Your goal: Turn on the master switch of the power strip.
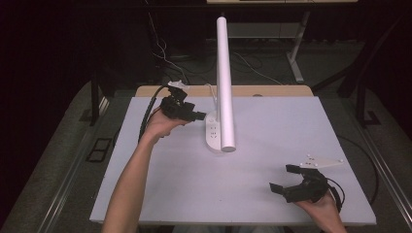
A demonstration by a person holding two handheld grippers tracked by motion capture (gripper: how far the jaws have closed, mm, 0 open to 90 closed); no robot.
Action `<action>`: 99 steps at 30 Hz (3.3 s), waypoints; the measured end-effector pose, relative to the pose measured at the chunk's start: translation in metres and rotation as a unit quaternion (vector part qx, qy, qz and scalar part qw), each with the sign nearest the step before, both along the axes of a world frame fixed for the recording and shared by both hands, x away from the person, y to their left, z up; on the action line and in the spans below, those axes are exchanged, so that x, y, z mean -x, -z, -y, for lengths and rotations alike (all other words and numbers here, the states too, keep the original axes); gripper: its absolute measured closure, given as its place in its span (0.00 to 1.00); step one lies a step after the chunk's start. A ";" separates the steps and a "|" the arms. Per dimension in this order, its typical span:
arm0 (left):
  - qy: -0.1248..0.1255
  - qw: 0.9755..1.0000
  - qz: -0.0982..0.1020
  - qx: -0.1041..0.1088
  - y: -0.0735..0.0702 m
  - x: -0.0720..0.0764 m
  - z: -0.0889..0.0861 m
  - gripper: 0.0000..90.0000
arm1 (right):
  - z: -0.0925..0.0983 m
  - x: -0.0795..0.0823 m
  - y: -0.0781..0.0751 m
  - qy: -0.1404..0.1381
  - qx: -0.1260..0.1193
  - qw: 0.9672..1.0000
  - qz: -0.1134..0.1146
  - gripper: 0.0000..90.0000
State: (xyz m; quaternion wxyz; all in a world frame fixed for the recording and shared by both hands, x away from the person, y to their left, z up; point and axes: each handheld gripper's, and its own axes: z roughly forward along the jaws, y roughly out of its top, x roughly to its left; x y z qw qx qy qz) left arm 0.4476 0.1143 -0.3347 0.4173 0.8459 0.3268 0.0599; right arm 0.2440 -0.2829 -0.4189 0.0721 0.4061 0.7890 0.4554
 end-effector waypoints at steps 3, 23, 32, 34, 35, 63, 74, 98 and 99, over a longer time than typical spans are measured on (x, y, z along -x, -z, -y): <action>-0.003 1.000 -0.004 0.005 0.002 -0.005 0.000 0.43 | 0.000 0.000 0.000 0.000 0.000 1.000 -0.001 0.00; -0.035 0.998 -0.035 0.032 0.020 -0.025 0.008 0.85 | 0.001 0.000 0.000 0.004 0.000 1.000 0.001 0.00; -0.055 0.997 -0.041 0.040 0.027 -0.035 0.013 1.00 | 0.002 -0.001 0.000 0.005 0.002 1.000 0.001 0.00; -0.060 0.996 -0.043 0.042 0.029 -0.037 0.013 1.00 | 0.002 -0.001 0.000 0.005 0.003 1.000 0.001 0.00; -0.066 0.996 -0.045 0.045 0.030 -0.038 0.013 1.00 | 0.002 -0.001 0.000 0.005 0.003 1.000 0.001 0.00; -0.111 0.989 -0.082 0.061 0.068 -0.049 0.032 1.00 | 0.004 -0.002 0.002 0.006 0.009 1.000 -0.003 0.00; -0.114 0.987 -0.093 0.057 0.080 -0.050 0.040 1.00 | 0.003 -0.002 0.002 0.003 0.014 1.000 -0.006 0.00; -0.106 0.990 -0.087 0.030 0.090 -0.048 0.050 1.00 | -0.003 0.000 0.004 -0.006 0.026 1.000 -0.006 0.00; -0.109 0.990 -0.087 0.032 0.090 -0.048 0.051 1.00 | -0.003 0.000 0.003 -0.006 0.026 1.000 -0.006 0.00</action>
